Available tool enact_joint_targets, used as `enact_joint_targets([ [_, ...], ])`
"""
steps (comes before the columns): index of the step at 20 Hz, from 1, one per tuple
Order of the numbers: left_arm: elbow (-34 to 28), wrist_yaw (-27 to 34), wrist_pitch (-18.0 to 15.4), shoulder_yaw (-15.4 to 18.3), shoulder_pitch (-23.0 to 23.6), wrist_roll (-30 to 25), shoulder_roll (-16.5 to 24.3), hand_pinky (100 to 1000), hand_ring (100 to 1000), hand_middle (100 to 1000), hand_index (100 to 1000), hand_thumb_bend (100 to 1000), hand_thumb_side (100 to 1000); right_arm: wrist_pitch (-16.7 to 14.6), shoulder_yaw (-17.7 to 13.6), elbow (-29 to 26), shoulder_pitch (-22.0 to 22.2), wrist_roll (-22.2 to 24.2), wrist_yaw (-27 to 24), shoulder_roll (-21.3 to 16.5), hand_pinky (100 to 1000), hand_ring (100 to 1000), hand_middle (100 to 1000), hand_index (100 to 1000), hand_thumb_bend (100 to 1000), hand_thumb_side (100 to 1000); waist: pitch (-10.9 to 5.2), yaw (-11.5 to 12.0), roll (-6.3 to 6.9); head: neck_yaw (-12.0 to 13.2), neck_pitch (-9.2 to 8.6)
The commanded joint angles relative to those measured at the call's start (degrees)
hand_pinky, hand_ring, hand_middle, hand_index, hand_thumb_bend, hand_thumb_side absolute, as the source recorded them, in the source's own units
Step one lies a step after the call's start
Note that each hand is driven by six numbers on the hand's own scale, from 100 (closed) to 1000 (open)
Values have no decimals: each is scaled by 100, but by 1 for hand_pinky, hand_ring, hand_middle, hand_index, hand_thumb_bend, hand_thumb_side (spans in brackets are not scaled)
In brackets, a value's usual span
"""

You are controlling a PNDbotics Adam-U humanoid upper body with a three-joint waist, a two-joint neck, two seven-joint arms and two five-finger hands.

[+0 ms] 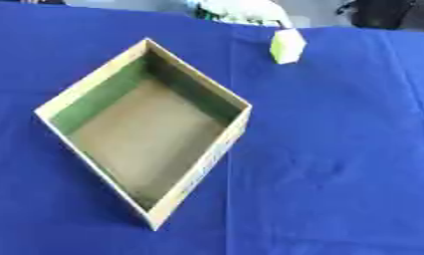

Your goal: Pick up objects on the table and place them in the box.

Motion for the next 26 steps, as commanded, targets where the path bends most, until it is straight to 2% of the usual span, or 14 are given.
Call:
enact_joint_targets([
  [1,-111,13,-4,-4,-48,-34,170,714,745,871,659,285,871,-130,27,221,-110,58,63,-393,840,874,789,873,235,1000,-140,13,5,-42,21],
  [6,-111,56,-7,-83,-101,-135,177,714,745,872,660,275,865,147,617,836,-688,420,423,-540,867,898,816,888,239,1000,-164,128,-11,-191,11],
  [8,-111,68,-8,-96,-106,-159,177,713,745,872,660,277,867,89,832,1118,-969,593,596,-495,873,906,825,893,243,1000,-173,143,-15,-209,14],
  [12,-111,83,-6,-107,-108,-180,183,714,745,872,660,278,868,-229,1128,1596,-1433,947,950,-397,890,920,843,908,298,1000,-185,162,-25,-228,10],
  [17,-111,95,-3,-122,-122,-206,183,713,745,872,660,279,868,-690,1348,1643,-1686,1410,1384,-211,911,935,851,922,380,1000,-199,186,-19,-261,6],
  [20,-111,104,-4,-135,-131,-221,181,713,745,873,660,279,869,-943,1519,1632,-1792,1663,1583,-146,927,940,841,927,390,881,-206,205,-24,-290,2],
  [21,-111,107,0,-139,-133,-228,179,713,745,873,660,278,868,-1028,1557,1609,-1824,1749,1650,-134,931,941,838,928,405,869,-207,207,-26,-296,-1],
  [22,-111,108,4,-144,-134,-237,179,713,745,873,659,279,870,-1114,1601,1564,-1856,1834,1720,-124,935,944,837,929,363,827,-207,212,-29,-304,-1],
  [26,-111,115,5,-155,-151,-257,182,713,745,873,660,278,869,-1456,1706,1494,-2011,2177,1990,-79,947,952,853,941,334,771,-212,225,-36,-330,4],
])
